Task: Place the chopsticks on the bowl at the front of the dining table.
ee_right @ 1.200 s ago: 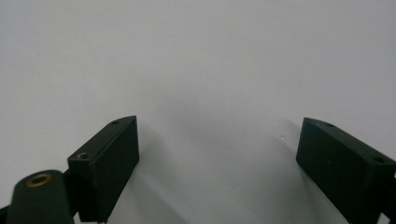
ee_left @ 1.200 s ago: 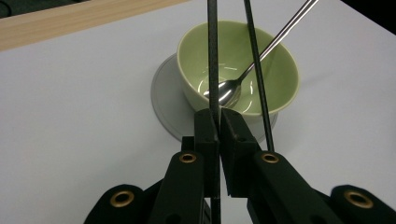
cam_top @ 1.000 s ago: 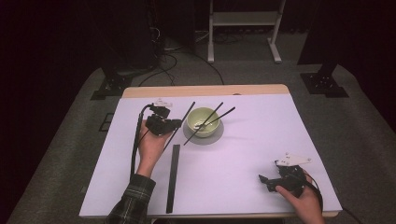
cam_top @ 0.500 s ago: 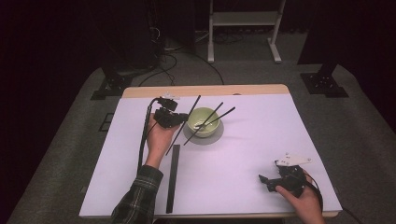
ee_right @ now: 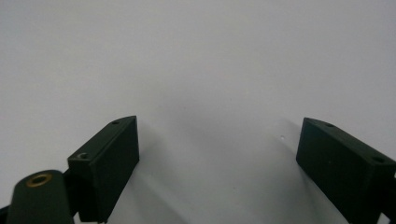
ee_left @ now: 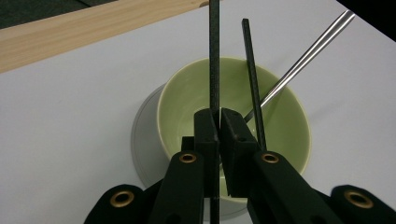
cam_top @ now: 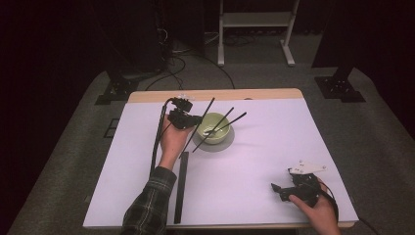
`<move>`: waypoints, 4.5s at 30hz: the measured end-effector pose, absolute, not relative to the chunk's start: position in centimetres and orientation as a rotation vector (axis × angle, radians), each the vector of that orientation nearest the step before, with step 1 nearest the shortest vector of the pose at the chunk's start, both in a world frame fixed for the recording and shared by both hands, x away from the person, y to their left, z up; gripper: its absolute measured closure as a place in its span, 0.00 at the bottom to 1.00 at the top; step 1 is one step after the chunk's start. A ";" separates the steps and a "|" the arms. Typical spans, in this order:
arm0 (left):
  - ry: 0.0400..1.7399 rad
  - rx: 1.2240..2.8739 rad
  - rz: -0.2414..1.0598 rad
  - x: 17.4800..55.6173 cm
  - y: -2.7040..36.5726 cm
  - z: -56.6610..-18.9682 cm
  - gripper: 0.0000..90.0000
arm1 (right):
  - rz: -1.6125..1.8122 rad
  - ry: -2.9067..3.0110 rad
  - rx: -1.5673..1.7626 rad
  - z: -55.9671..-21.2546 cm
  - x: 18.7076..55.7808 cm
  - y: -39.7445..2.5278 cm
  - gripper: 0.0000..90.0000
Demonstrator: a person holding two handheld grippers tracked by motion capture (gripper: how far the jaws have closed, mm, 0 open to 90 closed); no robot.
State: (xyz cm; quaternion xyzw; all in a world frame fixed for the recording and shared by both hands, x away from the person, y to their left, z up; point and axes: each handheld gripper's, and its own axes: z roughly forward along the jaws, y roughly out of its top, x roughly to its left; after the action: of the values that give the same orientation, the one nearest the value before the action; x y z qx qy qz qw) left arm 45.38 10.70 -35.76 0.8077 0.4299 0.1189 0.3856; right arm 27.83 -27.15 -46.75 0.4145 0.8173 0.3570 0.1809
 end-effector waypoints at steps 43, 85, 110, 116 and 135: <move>1.140 2.072 0.271 48.3 8.4 -37.6 0.95 | 1.010 2.307 1.171 -46.8 27.8 -27.2 0.13; 1.166 2.065 0.325 45.8 12.3 -35.9 0.26 | 1.008 2.308 1.171 -46.7 27.8 -27.1 0.13; 1.317 2.110 0.435 43.7 17.7 -38.4 0.00 | 1.008 2.309 1.173 -46.7 27.8 -27.1 0.13; 1.304 2.129 0.398 42.9 17.4 -39.3 0.00 | 1.007 2.309 1.172 -46.7 27.8 -27.2 0.13; 1.228 2.164 0.352 39.8 14.6 -40.2 0.00 | 1.008 2.308 1.173 -46.7 27.8 -27.1 0.13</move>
State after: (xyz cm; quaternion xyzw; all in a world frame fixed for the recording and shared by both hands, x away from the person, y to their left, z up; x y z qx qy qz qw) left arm 39.84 14.59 -40.17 0.8190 0.4648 0.1334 0.3090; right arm 27.84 -27.14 -46.74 0.4151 0.8171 0.3569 0.1807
